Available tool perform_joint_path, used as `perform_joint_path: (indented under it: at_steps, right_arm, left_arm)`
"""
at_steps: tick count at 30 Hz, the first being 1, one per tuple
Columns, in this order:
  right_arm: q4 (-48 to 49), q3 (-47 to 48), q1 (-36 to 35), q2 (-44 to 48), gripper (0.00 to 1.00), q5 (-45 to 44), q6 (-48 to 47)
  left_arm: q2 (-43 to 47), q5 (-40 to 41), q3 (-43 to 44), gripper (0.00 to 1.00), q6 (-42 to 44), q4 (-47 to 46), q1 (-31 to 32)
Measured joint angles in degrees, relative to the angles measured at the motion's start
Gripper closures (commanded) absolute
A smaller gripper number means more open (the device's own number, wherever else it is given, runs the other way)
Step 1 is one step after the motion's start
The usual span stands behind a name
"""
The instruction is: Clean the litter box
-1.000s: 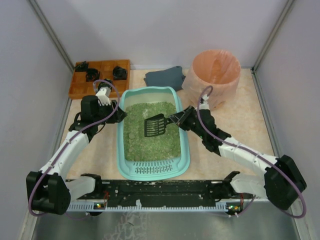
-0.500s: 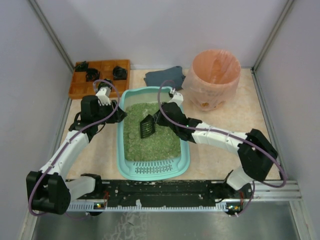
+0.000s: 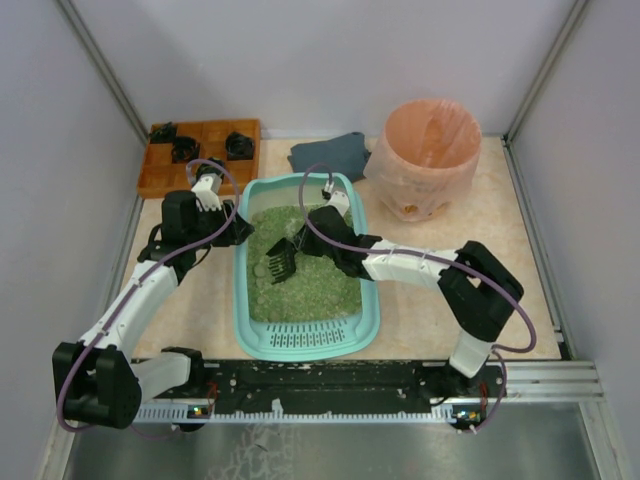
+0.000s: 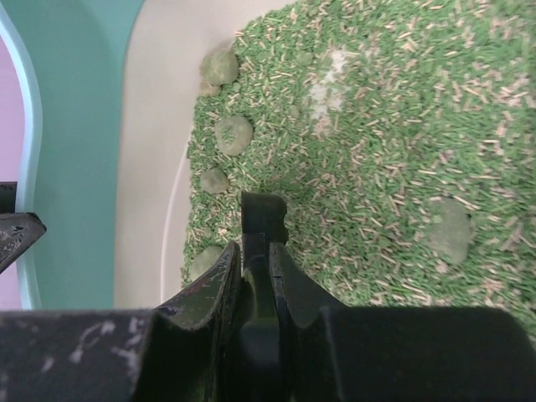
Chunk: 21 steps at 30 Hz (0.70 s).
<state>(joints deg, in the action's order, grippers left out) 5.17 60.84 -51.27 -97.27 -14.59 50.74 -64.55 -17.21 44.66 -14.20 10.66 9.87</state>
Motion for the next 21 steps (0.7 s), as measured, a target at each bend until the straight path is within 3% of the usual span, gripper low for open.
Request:
perform_joint_path:
  at_steps: [8, 21]
  right_arm:
    - [6.4, -0.4, 0.1, -3.7, 1.00, 4.9, 4.4]
    - [11.1, -5.9, 0.1, -2.2, 1.00, 4.1, 10.3]
  left_arm:
    - [-0.1, 0.0, 0.0, 0.46, 0.0, 0.0, 0.0]
    - [-0.1, 0.0, 0.0, 0.46, 0.0, 0.0, 0.0]
